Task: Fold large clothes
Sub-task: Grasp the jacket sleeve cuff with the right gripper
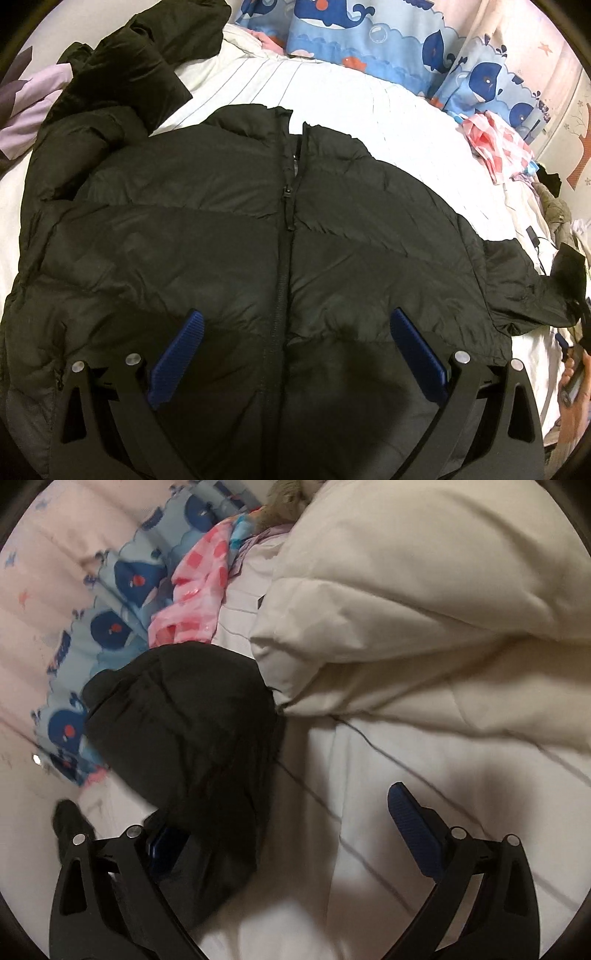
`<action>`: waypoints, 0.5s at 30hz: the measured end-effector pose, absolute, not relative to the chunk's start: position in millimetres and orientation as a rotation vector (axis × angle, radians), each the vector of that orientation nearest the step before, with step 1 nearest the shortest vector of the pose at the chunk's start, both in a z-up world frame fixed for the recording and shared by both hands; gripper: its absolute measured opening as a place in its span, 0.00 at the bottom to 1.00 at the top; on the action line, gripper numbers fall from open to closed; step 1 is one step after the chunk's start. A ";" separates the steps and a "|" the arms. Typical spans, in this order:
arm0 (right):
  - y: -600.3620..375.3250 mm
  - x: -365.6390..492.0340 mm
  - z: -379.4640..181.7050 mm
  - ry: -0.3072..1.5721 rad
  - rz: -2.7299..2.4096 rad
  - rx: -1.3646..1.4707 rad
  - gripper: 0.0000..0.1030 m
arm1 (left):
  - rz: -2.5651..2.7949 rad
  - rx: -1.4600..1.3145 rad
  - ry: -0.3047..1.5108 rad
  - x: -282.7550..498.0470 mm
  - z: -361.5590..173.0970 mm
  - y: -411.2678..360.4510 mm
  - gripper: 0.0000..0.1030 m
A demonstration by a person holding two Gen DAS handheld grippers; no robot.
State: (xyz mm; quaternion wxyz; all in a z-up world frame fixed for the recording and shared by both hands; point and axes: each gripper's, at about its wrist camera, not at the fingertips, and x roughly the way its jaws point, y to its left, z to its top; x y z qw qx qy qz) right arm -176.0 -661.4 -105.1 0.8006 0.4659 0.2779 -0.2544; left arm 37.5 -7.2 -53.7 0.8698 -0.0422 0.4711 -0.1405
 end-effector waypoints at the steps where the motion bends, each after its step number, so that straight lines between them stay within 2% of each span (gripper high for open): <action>1: -663.3 -168.8 -104.5 0.592 -0.531 0.968 0.78 | -0.295 -0.087 0.985 37.2 -53.6 -7.2 0.94; 2: -664.9 -163.9 -102.5 0.580 -0.511 0.952 0.66 | -0.296 -0.086 0.985 37.1 -53.2 -7.3 0.94; 3: -665.7 -157.7 -101.3 0.576 -0.481 0.961 0.39 | -0.297 -0.085 0.984 36.6 -52.3 -7.9 0.94; 4: -667.0 -150.5 -97.9 0.569 -0.444 0.977 0.20 | -0.299 -0.085 0.978 35.8 -50.7 -8.0 0.94; 7: -667.3 -110.3 -49.7 0.519 -0.379 0.895 0.09 | -0.295 -0.104 0.945 33.9 -42.4 -6.2 0.94; 13: -679.1 -29.1 105.9 0.299 -0.249 0.754 0.06 | -0.245 -0.239 0.881 40.5 -13.4 3.0 0.94; 15: -693.4 -3.8 137.2 0.240 -0.257 0.738 0.05 | -0.239 -0.266 0.852 45.7 2.0 2.0 0.94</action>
